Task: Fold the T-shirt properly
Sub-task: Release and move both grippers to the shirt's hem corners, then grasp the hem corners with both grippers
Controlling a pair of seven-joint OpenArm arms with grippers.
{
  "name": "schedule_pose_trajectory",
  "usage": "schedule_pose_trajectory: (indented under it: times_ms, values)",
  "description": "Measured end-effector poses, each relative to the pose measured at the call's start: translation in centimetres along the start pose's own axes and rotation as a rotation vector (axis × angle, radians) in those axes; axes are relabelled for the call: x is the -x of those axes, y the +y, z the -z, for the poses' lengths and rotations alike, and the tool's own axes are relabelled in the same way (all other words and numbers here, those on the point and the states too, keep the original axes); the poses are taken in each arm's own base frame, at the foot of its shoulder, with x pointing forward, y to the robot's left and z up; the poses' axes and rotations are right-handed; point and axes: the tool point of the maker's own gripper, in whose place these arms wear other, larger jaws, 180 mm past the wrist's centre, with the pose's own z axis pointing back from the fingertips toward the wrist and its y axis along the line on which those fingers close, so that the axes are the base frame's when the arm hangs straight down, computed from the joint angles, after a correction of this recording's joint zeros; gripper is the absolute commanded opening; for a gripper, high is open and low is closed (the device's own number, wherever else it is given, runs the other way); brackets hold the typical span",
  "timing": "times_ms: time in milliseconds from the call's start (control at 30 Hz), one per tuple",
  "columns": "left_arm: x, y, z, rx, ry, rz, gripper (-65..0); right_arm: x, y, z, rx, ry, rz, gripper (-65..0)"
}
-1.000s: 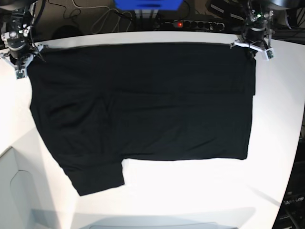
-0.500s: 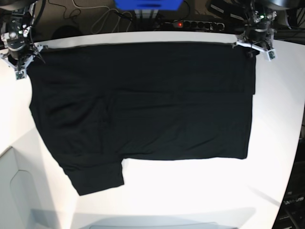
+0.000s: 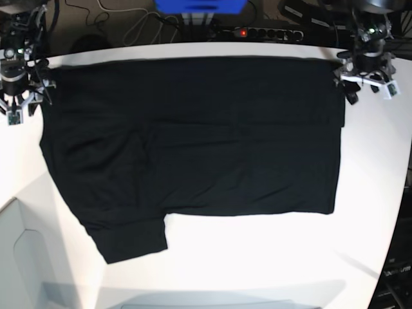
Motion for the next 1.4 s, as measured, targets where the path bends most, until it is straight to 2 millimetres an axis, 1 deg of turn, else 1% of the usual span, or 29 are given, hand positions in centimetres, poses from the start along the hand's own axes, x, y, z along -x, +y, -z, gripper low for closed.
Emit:
schedule_pose_trajectory:
  times_ms: [100, 167, 267, 300, 367, 433, 467, 567, 700, 733, 800, 867, 933, 1000, 1100, 1167, 1233, 1300, 1400]
  values:
    - [-2.0, 0.9, 0.4, -0.036, -0.054, -0.019, -20.7, -2.7, -0.3, 0.8, 0.017, -0.057, 0.02, -29.4]
    - [-3.7, 0.2, 1.1, -0.024, -0.103, -0.049, -20.7, -4.8, 0.7, 1.8, -0.008, -0.1, 0.019, -29.4]
    - [-6.7, -1.4, 2.4, 0.012, -0.184, -0.092, -20.6, -8.1, 3.3, 3.6, -0.082, -0.16, 0.044, -29.4]
    - [-7.5, -1.8, 2.9, 0.022, -0.203, -0.104, -20.6, -9.0, 3.9, 4.3, -0.099, -0.176, 0.055, -29.4]
    - [-8.9, -2.6, 4.1, 0.033, -0.231, -0.138, -20.6, -10.3, 4.2, 6.0, -0.111, -0.171, 0.066, -29.4]
    - [-9.4, -3.2, 5.5, 0.05, -0.234, -0.172, -20.5, -11.7, 4.8, 8.2, -0.132, -0.161, 0.096, -29.4]
    - [-9.4, -3.3, 6.2, 0.05, -0.229, -0.193, -20.2, -12.4, 5.4, 9.3, -0.154, -0.153, 0.11, -29.4]
    - [-9.5, -3.8, 8.6, 0.053, -0.201, -0.242, -17.6, -14.7, 6.3, 12.5, -0.196, -0.131, 0.152, -29.4]
    - [-9.4, -6.0, 11.6, 0.104, -0.146, -0.221, -16.9, -16.6, 7.1, 16.2, -0.236, -0.084, 0.202, -29.4]
    - [-9.6, -6.5, 12.2, 0.11, -0.135, -0.205, -16.9, -16.8, 7.5, 16.9, -0.249, -0.073, 0.211, -29.4]
    - [-10.1, -7.6, 13.5, 0.129, -0.12, -0.189, -16.9, -17.7, 8.3, 18.2, -0.277, -0.081, 0.235, -29.4]
    - [-10.4, -8.8, 14.7, 0.15, -0.1, -0.18, -16.9, -18.1, 9.1, 19.1, -0.298, -0.088, 0.259, -29.4]
    - [-10.6, -10.0, 15.9, 0.165, -0.079, -0.186, -16.9, -18.0, 9.5, 19.7, -0.305, -0.102, 0.277, -29.4]
    - [-10.7, -11.0, 16.8, 0.18, -0.056, -0.188, -16.9, -17.0, 9.6, 20.2, -0.305, -0.096, 0.29, -29.4]
    - [-11.0, -11.4, 18.5, 0.17, -0.023, -0.172, -16.9, -15.6, 9.9, 20.6, -0.305, -0.079, 0.292, -29.4]
    - [-11.4, -12.4, 19.6, 0.173, -0.026, -0.167, -16.9, -15.4, 10.1, 20.7, -0.308, -0.089, 0.304, -29.4]
    - [-11.5, -13.7, 20.6, 0.177, -0.038, -0.111, -16.9, -15.2, 10.3, 20.7, -0.307, -0.106, 0.313, -29.5]
    - [-11.2, -14.1, 21.4, 0.152, -0.049, -0.025, -16.9, -14.8, 10.6, 20.7, -0.309, -0.118, 0.323, -29.7]
    - [-10.5, -14.3, 22.4, 0.129, -0.05, 0.036, -16.9, -14.2, 10.7, 20.6, -0.307, -0.135, 0.324, -29.8]
